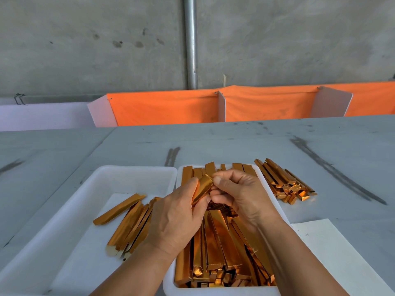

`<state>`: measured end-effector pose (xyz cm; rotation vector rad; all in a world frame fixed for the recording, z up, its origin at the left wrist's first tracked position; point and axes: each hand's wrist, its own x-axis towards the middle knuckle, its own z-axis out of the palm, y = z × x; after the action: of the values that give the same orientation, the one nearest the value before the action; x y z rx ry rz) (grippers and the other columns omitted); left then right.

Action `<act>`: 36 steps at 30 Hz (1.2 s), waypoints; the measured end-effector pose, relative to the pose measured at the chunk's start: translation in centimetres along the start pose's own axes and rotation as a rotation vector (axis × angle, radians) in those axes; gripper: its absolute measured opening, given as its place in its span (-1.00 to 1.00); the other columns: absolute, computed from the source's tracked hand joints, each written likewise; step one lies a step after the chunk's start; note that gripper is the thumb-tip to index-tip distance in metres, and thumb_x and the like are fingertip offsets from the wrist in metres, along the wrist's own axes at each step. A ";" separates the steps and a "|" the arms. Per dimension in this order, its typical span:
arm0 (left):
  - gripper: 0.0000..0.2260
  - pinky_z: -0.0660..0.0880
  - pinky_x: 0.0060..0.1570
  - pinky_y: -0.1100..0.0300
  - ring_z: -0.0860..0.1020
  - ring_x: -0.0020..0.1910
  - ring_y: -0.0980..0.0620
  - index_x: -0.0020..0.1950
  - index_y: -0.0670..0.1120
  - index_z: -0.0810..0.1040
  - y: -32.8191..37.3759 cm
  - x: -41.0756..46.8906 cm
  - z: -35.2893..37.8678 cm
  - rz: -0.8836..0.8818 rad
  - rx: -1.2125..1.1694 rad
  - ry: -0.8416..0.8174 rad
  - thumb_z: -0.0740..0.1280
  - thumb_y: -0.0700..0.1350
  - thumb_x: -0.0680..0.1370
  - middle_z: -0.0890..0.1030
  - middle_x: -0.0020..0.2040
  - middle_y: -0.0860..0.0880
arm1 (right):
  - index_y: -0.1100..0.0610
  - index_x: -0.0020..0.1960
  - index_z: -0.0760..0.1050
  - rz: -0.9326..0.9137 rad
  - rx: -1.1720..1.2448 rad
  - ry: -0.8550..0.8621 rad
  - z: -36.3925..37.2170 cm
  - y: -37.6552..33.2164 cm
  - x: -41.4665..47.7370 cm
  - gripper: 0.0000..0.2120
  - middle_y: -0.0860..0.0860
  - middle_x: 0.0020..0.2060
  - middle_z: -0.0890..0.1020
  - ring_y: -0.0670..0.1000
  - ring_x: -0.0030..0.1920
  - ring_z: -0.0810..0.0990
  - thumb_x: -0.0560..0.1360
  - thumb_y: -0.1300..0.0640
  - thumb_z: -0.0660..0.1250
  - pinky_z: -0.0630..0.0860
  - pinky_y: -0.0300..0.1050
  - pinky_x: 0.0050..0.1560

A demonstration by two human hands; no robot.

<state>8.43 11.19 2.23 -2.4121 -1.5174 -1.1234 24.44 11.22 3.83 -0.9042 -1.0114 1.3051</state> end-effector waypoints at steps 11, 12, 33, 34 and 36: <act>-0.65 0.44 -0.39 0.33 0.56 -0.40 0.12 0.22 -0.07 0.52 0.1 0.0 -0.2 -0.006 0.007 -0.017 0.35 0.09 0.53 0.60 -0.27 0.08 | 0.23 -0.05 0.68 -0.001 -0.007 0.011 -0.1 0.0 0.1 -0.76 0.25 -0.20 0.69 0.05 -0.32 0.69 0.35 0.11 0.45 0.62 -0.24 -0.32; -0.66 0.46 -0.39 0.31 0.56 -0.40 0.11 0.22 -0.06 0.52 0.1 0.0 -0.2 -0.007 0.005 -0.020 0.33 0.10 0.53 0.60 -0.27 0.08 | 0.23 -0.05 0.68 -0.010 -0.030 0.016 -0.1 0.1 0.1 -0.78 0.22 -0.22 0.69 0.04 -0.32 0.69 0.38 0.12 0.44 0.62 -0.25 -0.32; -0.69 0.25 -0.39 0.47 0.47 -0.42 0.18 0.18 -0.01 0.51 -0.3 0.0 0.3 0.000 0.004 0.012 0.27 0.13 0.54 0.59 -0.28 0.12 | 0.14 -0.03 0.68 -0.153 -0.214 0.027 0.4 0.4 -0.2 -0.91 0.18 -0.27 0.70 0.04 -0.32 0.69 0.50 0.18 0.42 0.63 -0.22 -0.26; -0.67 0.25 -0.40 0.47 0.44 -0.42 0.21 0.18 0.01 0.51 -0.3 0.1 0.3 0.001 0.010 0.007 0.22 0.16 0.54 0.58 -0.28 0.13 | 0.12 -0.02 0.67 -0.150 -0.234 0.038 0.4 0.5 -0.1 -0.91 0.18 -0.27 0.70 0.04 -0.32 0.68 0.49 0.17 0.43 0.63 -0.21 -0.26; -0.65 0.20 -0.40 0.49 0.44 -0.41 0.21 0.21 0.04 0.50 -0.4 0.0 0.3 0.005 0.045 -0.010 0.20 0.19 0.54 0.59 -0.26 0.13 | 0.12 -0.04 0.67 -0.147 -0.287 0.056 0.4 0.7 0.1 -0.94 0.15 -0.30 0.70 0.03 -0.34 0.68 0.49 0.21 0.45 0.62 -0.22 -0.29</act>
<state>8.25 11.57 1.91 -2.3949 -1.5223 -1.0660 23.84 11.32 3.31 -1.0548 -1.2168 1.0225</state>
